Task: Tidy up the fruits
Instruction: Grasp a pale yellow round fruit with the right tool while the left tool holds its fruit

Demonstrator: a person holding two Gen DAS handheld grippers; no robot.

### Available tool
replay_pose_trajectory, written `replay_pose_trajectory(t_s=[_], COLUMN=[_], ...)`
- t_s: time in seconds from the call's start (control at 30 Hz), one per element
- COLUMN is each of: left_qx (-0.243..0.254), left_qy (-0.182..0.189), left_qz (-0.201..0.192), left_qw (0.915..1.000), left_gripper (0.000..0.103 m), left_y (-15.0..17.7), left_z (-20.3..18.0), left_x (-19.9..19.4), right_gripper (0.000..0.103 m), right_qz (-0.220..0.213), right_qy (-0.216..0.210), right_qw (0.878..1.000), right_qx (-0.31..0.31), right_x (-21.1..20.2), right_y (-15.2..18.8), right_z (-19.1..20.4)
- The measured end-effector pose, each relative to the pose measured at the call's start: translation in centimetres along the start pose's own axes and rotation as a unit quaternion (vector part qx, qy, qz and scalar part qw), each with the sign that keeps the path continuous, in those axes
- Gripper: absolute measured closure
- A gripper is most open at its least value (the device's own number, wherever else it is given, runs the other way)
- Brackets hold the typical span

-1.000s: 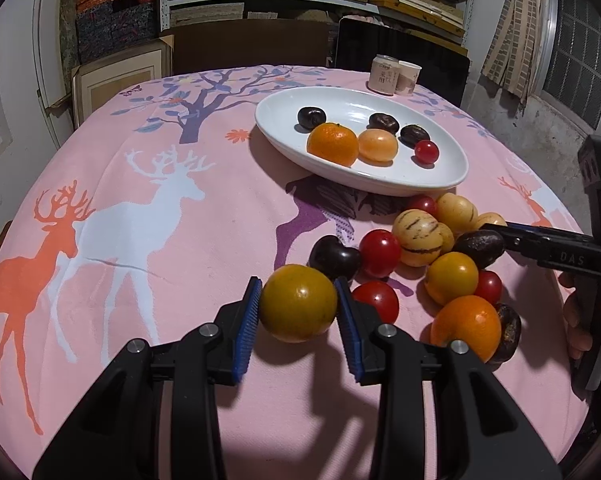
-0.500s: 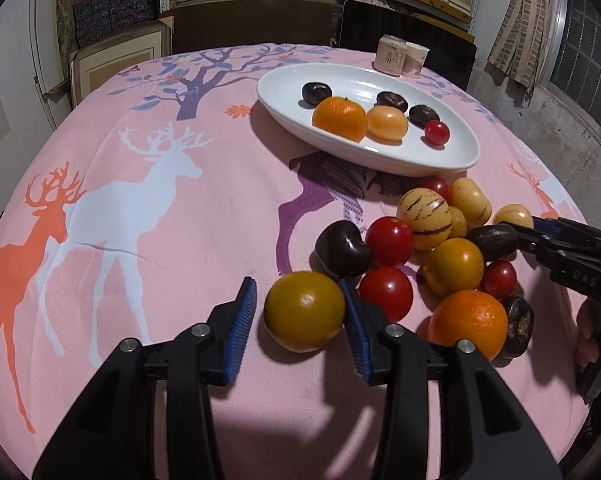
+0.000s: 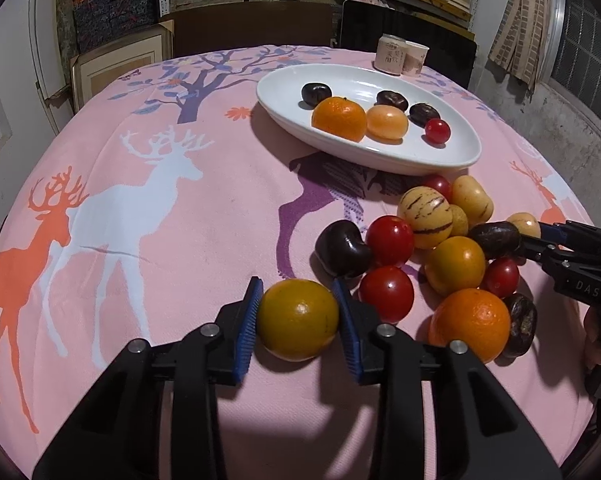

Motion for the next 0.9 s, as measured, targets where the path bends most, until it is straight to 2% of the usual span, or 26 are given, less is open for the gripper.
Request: replay_pose_trajectory(t_s=[0.2,0.3,0.6,0.77,0.9], left_qx=[-0.007,0.000,0.018,0.018,0.022], left_qy=[0.001,-0.007,-0.033,-0.034,-0.036], left_qz=[-0.005,0.005,0.025,0.035,0.032], left_qw=[1.0000,1.0000,0.9990,0.9986,0.9986], left_gripper=[0.068,0.067,0.060,0.060,0.067], left_y=[-0.1,0.0,0.7,1.5,1.8], left_z=[0.3,0.1,-0.6,-0.4,-0.4], left_x=[-0.3,0.2,-0.1,-0.9,-1.4], right_gripper=[0.062,0.062,0.062,0.062,0.062], right_qz=[-0.014,-0.011,-0.007,-0.003,0.000], right_qy=[-0.004,-0.007,-0.010,-0.014,-0.014], right_qw=[1.000,1.000,1.000,1.000,1.000], right_qx=[0.009,0.006,0.009,0.011,0.013], right_x=[-0.7,-0.7,-0.5,-0.3,-0.2], right_y=[0.0,0.2,0.2,0.2,0.3], right_z=[-0.3,-0.3,-0.4,-0.5,-0.5])
Point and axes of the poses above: each gripper's, at about its wrist camera, not at the fingertips, and x roughly the way its jaws point, z to its left, y to its underside, the point moved 1 cm from there along x, roughly the way its jaws point, and after that the axes turned 8 degrees about y, right-handed, at the moved point
